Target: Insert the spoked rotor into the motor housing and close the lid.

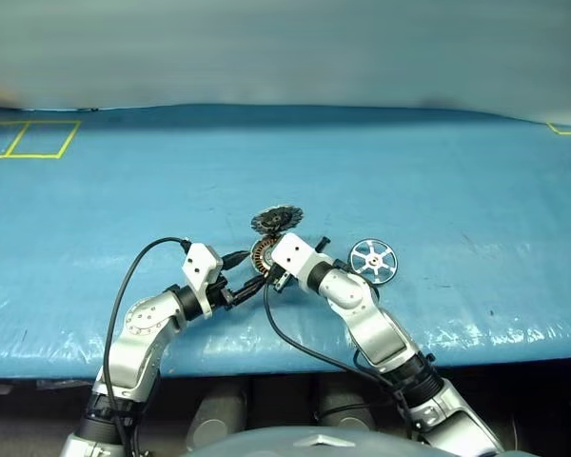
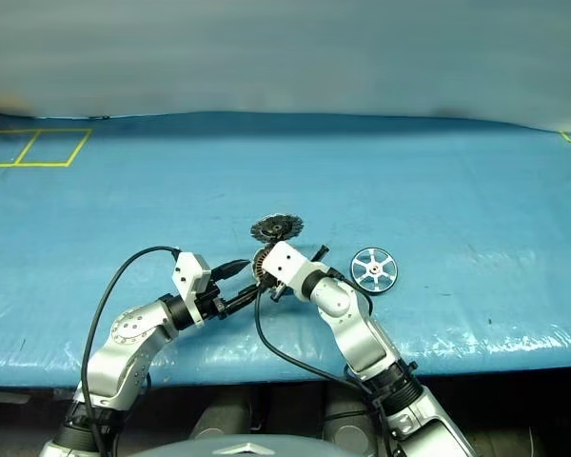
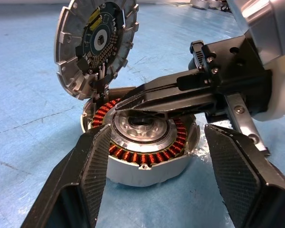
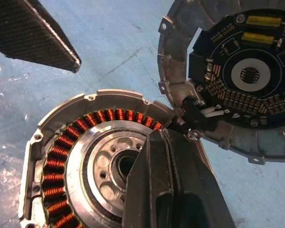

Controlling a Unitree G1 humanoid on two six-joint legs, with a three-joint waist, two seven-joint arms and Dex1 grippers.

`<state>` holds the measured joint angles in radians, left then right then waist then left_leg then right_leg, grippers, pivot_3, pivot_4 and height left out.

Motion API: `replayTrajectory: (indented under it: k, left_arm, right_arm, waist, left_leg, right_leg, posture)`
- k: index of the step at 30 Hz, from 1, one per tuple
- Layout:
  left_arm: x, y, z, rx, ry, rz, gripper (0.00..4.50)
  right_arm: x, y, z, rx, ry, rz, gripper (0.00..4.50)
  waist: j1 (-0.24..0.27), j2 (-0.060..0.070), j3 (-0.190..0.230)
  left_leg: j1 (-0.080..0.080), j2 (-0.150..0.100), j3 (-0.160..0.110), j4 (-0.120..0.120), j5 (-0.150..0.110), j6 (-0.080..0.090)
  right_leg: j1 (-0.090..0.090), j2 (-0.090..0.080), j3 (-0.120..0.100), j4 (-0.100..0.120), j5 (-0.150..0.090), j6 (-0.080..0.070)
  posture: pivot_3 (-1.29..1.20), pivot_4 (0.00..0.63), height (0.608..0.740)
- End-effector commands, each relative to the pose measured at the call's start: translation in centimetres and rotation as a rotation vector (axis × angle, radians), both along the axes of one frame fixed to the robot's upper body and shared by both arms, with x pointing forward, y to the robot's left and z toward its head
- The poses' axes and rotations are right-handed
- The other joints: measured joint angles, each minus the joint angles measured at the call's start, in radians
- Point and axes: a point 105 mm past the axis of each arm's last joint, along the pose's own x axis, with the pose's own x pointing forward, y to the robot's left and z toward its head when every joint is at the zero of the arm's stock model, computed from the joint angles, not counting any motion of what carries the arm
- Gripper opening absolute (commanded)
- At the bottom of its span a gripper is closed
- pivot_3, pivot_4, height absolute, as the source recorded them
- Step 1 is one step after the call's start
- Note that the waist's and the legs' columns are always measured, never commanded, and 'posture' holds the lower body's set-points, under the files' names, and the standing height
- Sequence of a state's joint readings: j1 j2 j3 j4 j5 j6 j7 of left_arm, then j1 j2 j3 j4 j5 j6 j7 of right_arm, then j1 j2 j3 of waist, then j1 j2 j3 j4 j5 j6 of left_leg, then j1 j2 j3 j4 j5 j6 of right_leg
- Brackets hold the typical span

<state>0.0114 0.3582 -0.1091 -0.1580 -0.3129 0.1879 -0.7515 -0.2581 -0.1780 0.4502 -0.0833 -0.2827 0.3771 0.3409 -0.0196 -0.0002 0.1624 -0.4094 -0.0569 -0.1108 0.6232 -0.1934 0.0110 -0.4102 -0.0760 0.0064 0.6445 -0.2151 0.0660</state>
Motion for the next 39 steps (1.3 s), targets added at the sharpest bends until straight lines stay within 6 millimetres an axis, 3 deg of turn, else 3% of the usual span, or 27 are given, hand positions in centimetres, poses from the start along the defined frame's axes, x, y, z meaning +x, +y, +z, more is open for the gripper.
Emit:
replayTrajectory:
  k: [1,9,13,20,28,39]
  left_arm:
    - [0.0,0.0,0.5,-0.002,-0.026,-0.007,3.34]
    - [0.2,0.1,0.7,0.0,-0.029,-0.006,3.34]
    - [0.1,0.1,0.6,0.004,-0.028,-0.007,3.34]
    - [0.1,0.1,0.5,-0.007,-0.025,-0.004,3.34]
    - [0.1,0.0,0.4,-0.002,-0.023,-0.002,3.34]
    - [0.2,0.1,0.4,-0.001,-0.025,-0.001,3.34]
  right_arm:
    - [0.3,-0.7,0.1,0.115,0.064,-0.057,0.02]
    - [-0.4,0.3,4.5,0.533,0.147,0.016,0.02]
    - [-0.8,0.7,5.2,0.548,0.156,0.068,0.02]
    - [-1.0,1.1,2.4,0.27,0.107,0.099,0.02]
    - [-1.1,0.9,1.1,0.232,0.14,0.102,0.02]
    - [-1.0,-0.4,-2.4,0.011,0.148,0.056,0.02]
  waist:
    - [0.001,0.0,0.0]
    - [-0.005,0.0,0.0]
    - [-0.005,0.0,0.0]
    - [-0.006,0.0,0.0]
    - [-0.004,0.0,0.0]
    - [-0.004,-0.001,0.0]
  left_leg:
    - [0.0,0.0,0.0,0.0,0.0,0.0]
    - [-0.002,0.0,0.0,-0.001,0.0,0.0]
    - [-0.002,0.001,0.0,-0.001,0.0,0.0]
    - [-0.002,0.0,0.001,-0.001,0.0,0.0]
    - [-0.002,0.0,0.001,-0.001,0.0,0.0]
    - [0.001,0.0,0.001,0.0,0.0,0.0]
  right_leg:
    - [0.0,0.0,0.0,0.0,0.0,0.0]
    - [0.0,0.0,0.001,0.0,0.0,0.0]
    - [0.0,0.001,0.0,0.0,0.0,0.0]
    - [0.0,0.0,0.0,0.0,0.0,0.0]
    - [0.0,0.0,0.001,0.0,0.0,0.0]
    - [0.001,0.0,0.001,0.0,0.0,0.0]
  posture:
    - [0.0,0.15,0.74]
    - [0.0,0.15,0.74]
    - [0.0,0.15,0.74]
    - [0.0,0.15,0.74]
    - [0.0,0.15,0.74]
    - [0.0,0.15,0.74]
